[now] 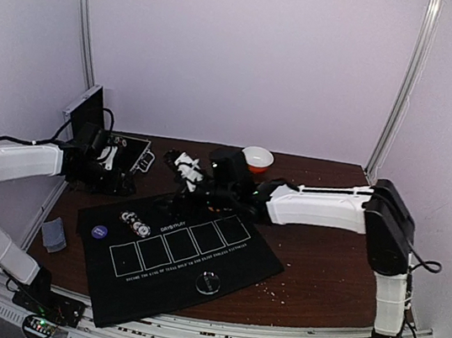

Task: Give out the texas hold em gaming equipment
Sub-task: Place the poker chips pile in the small blind area, then adjust the poker chips pile in the small blind area.

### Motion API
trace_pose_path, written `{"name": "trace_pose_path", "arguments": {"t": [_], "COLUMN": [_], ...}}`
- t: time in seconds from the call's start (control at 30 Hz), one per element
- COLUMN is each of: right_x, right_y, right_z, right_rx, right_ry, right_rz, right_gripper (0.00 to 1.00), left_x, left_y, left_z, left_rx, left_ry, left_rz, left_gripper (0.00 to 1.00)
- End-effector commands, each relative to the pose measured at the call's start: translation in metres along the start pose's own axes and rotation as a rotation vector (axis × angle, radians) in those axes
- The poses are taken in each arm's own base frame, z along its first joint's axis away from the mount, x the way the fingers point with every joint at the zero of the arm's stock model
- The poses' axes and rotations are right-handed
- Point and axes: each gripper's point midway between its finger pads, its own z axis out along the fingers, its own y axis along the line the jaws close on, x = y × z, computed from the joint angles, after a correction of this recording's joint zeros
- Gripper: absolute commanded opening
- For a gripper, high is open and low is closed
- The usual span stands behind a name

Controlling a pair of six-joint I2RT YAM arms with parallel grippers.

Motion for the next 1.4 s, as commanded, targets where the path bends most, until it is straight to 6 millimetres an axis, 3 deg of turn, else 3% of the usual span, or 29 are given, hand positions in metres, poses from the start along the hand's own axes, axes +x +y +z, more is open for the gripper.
{"name": "trace_pose_path", "arguments": {"t": [0.0,0.13,0.23,0.4,0.73,1.1,1.37], "right_x": [-0.007,0.008,0.021,0.033,0.038,0.041,0.042], "right_y": [-0.054,-0.083,-0.091,-0.092,-0.096,-0.102,-0.101], "right_z": [-0.074,-0.127,-0.142,-0.145,-0.141,-0.147,-0.144], "right_rx": [0.143,0.269,0.320,0.330,0.325,0.334,0.324], "right_ry": [-0.066,-0.094,-0.070,-0.047,-0.039,-0.031,-0.030], "right_rz": [0.126,0.169,0.171,0.174,0.170,0.167,0.171], "right_gripper": [1.00,1.00,1.00,1.00,1.00,1.00,1.00], "left_x": [0.030,0.057,0.061,0.072,0.088,0.076,0.060], "left_y": [-0.021,-0.035,-0.054,-0.060,-0.033,-0.033,0.005], "left_z": [0.006,0.020,0.027,0.035,0.037,0.054,0.053], "left_rx": [-0.057,-0.160,-0.182,-0.239,-0.377,-0.398,-0.463], "left_ry": [0.164,0.282,0.286,0.328,0.427,0.372,0.355], "left_rz": [0.197,0.372,0.493,0.614,0.679,0.632,0.498], "left_gripper": [0.98,0.98,0.98,0.98,0.98,0.98,0.96]}}
